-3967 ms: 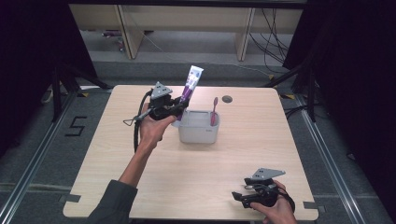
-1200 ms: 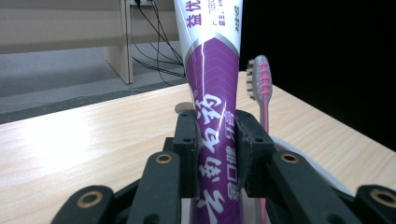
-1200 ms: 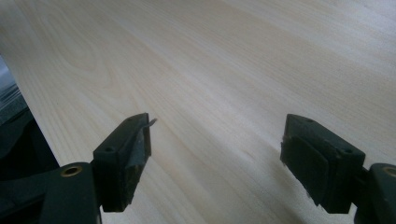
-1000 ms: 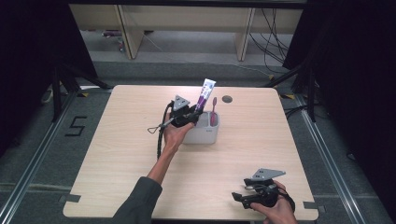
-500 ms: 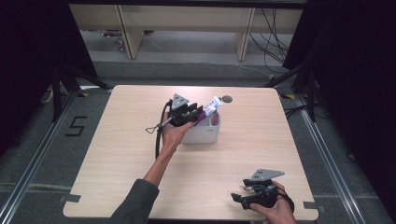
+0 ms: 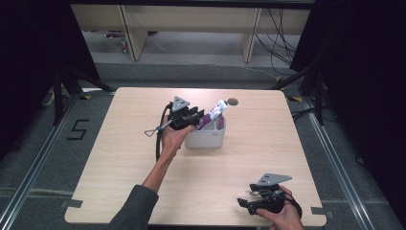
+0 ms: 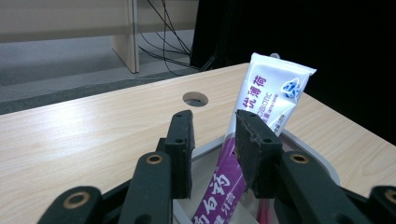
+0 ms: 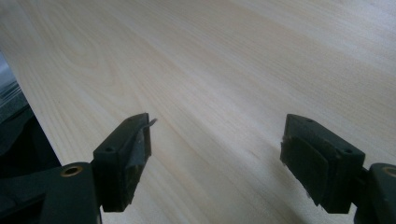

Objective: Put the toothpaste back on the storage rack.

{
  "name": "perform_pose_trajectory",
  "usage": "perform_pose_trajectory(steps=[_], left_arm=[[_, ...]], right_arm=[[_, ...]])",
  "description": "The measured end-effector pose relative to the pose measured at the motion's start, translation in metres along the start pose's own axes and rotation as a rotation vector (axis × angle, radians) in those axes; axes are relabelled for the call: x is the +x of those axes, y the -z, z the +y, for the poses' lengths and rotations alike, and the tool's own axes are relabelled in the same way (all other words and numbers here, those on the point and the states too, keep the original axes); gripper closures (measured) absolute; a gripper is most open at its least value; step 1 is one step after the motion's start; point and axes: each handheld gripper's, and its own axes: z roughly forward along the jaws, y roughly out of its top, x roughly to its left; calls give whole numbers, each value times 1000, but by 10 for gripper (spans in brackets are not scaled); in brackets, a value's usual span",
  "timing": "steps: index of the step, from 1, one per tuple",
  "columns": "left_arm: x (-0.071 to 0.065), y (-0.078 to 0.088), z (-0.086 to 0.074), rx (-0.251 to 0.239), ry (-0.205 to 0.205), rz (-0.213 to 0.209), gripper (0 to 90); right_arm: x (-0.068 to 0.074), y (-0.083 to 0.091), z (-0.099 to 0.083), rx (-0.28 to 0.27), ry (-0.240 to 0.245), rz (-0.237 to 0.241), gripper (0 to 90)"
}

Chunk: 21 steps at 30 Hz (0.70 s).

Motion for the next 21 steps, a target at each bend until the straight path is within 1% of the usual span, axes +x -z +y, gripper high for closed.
perform_pose_trajectory(steps=[2,6,8,9,10,11,12,13,15,19,21], left_arm=[[1,0,0,2,6,2,658],[2,1,0,10,4,1,648],[2,2,0,15,6,4,630],[3,3,0,14,15,9,618],[2,4,1,17,14,7,611],[2,5,1,19,11,6,605],[2,6,1,22,7,5,596],[1,6,2,24,10,7,583],[1,8,2,27,16,11,552],[2,12,3,42,12,22,501],[3,14,4,49,24,29,463]], right_arm=[[0,0,0,-2,-1,2,252],[0,0,0,2,-4,4,252],[0,0,0,-1,-6,3,251],[-1,0,0,0,-3,3,251],[-1,0,0,1,-3,3,252],[0,0,0,5,-21,3,251],[0,0,0,3,-15,2,252],[-1,0,0,-1,0,0,252],[-1,0,0,0,-3,0,251],[-1,0,0,-2,-3,0,251],[-1,0,0,-3,-5,0,251]])
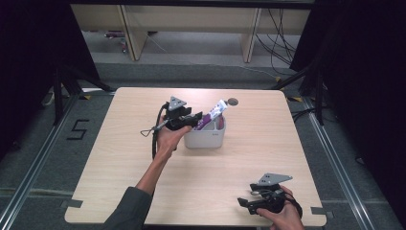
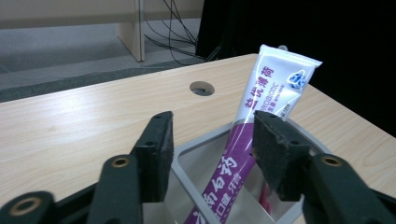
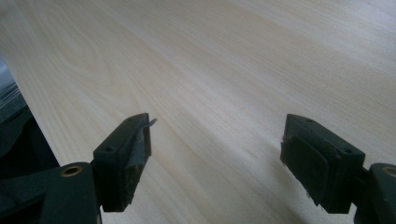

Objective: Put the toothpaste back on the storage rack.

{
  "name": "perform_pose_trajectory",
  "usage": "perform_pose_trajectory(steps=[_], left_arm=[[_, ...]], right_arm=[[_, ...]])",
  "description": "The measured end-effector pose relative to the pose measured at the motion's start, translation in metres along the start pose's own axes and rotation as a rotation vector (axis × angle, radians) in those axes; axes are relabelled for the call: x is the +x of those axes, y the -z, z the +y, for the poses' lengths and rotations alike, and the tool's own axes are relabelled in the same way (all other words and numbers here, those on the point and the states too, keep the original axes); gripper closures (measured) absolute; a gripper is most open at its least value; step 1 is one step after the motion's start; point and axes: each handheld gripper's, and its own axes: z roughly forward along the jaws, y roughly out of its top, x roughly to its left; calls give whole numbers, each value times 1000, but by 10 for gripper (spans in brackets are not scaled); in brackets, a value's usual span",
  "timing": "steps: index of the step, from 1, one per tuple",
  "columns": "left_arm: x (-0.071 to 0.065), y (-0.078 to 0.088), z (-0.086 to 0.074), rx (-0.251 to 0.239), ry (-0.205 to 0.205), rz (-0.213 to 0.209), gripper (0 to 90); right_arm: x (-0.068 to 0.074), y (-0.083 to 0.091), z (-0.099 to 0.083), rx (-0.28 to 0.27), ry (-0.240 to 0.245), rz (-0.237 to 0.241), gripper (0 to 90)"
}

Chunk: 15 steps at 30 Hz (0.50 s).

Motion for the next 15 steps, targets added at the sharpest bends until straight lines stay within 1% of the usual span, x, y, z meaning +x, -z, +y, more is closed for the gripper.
perform_pose_trajectory(steps=[4,7,8,9,10,11,12,15], left_arm=[[1,6,1,16,-7,13,421],[1,12,3,22,-28,23,399],[1,14,3,23,-30,24,393],[2,16,3,24,-29,24,386],[3,19,3,26,-29,25,378],[5,22,3,31,-28,30,372],[6,25,3,30,-21,33,364],[10,34,1,34,-17,38,352]], right_arm=[[0,0,0,0,2,-1,252],[0,0,0,3,1,1,252],[0,1,0,0,5,-2,252],[0,1,0,-3,5,-3,251],[0,1,0,7,-7,2,251],[0,0,0,-4,-6,0,251],[-2,1,0,-2,10,-11,252],[-2,0,0,-1,9,-4,251]])
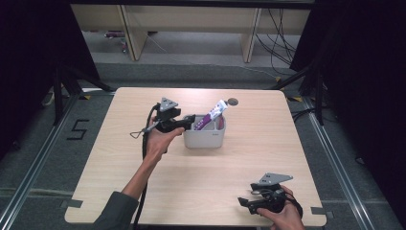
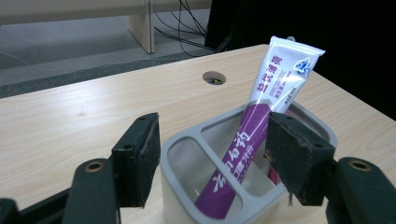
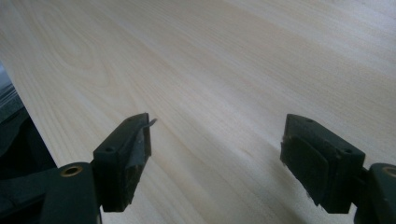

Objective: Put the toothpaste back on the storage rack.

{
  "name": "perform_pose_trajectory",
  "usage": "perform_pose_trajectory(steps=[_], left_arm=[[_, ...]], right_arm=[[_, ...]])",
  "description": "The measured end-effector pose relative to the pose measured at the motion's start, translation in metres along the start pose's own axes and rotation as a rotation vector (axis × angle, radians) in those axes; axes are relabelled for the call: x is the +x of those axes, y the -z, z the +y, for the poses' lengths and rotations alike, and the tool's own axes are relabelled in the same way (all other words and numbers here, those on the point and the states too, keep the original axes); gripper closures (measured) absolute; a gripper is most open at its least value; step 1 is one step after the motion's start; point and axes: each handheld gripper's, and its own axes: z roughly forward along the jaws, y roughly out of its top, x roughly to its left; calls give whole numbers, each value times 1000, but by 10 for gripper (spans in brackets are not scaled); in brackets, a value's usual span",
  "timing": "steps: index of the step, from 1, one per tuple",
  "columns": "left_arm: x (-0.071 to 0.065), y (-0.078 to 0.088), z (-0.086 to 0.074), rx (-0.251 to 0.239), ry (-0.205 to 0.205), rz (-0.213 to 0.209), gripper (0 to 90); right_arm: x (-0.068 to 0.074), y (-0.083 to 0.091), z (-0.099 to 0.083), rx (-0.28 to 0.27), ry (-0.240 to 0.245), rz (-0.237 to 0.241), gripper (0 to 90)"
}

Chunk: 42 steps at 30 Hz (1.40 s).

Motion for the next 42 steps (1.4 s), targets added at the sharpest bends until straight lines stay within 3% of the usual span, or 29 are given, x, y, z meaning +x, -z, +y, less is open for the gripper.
perform_pose_trajectory(steps=[2,3,4,6,10,15,16,27,36,42], left_arm=[[3,5,-2,0,10,1,349],[4,7,-3,2,9,1,347],[5,9,-4,4,8,0,346],[8,13,-6,8,3,3,344],[12,18,-9,17,-1,2,337],[15,25,-13,20,-1,-2,337],[16,25,-14,21,-1,-2,337],[22,39,-25,35,6,-19,303],[29,51,-40,52,15,-19,268],[31,62,-52,56,18,-17,264]], right_arm=[[3,0,0,7,-30,-1,252],[1,0,0,5,-8,0,252],[4,0,0,12,-39,4,252],[1,0,0,5,-10,-6,251],[0,0,0,0,-6,-8,252],[0,-1,0,1,-4,-8,251],[2,-1,-1,6,-26,-4,251],[0,-1,-1,4,-11,0,251],[0,-1,-1,1,-2,-8,251],[1,-1,0,7,-24,2,251]])
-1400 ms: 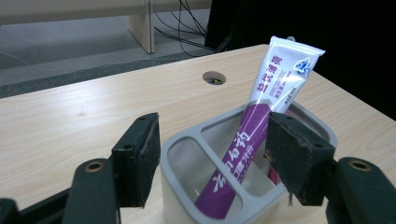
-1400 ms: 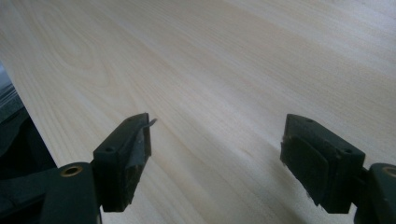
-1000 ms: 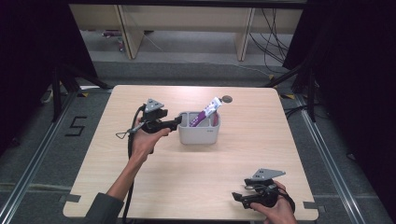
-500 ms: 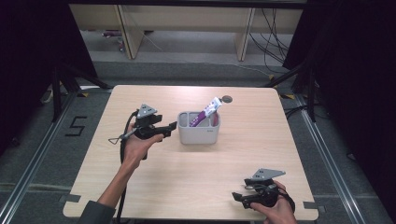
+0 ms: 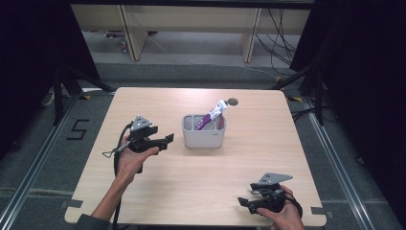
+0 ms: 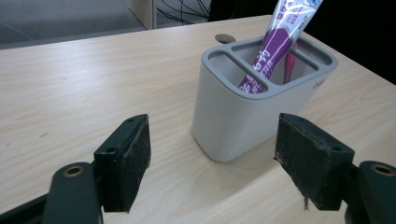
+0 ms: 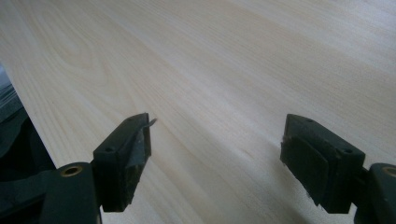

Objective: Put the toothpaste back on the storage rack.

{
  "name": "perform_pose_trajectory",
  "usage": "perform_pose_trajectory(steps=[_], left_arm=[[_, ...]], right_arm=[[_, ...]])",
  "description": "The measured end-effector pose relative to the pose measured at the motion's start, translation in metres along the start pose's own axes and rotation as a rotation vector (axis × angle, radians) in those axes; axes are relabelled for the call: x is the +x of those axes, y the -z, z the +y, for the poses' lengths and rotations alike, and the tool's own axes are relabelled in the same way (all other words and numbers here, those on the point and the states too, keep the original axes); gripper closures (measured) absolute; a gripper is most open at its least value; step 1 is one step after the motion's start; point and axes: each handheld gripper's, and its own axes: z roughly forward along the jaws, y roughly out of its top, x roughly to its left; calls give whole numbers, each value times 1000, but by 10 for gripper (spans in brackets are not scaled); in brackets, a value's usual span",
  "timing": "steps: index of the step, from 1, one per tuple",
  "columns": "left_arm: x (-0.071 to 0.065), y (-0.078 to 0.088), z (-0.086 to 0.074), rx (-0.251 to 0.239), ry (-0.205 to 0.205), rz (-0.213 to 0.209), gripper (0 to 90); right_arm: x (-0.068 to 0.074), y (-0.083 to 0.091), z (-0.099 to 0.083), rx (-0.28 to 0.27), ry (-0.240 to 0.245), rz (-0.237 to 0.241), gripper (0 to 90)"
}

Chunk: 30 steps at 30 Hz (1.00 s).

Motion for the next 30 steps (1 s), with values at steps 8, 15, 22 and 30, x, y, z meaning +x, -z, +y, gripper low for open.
perform_pose_trajectory(steps=[8,15,22,30], left_arm=[[-1,9,-9,17,-12,-11,257],[-6,18,-17,27,-39,-28,255],[-12,26,-30,23,-44,-42,251],[-12,27,-43,39,-49,-54,250]], right_arm=[[-2,-1,1,1,19,0,251],[-2,-1,1,3,14,-3,251],[1,-2,0,10,-1,-3,251],[1,-2,1,8,16,27,251]])
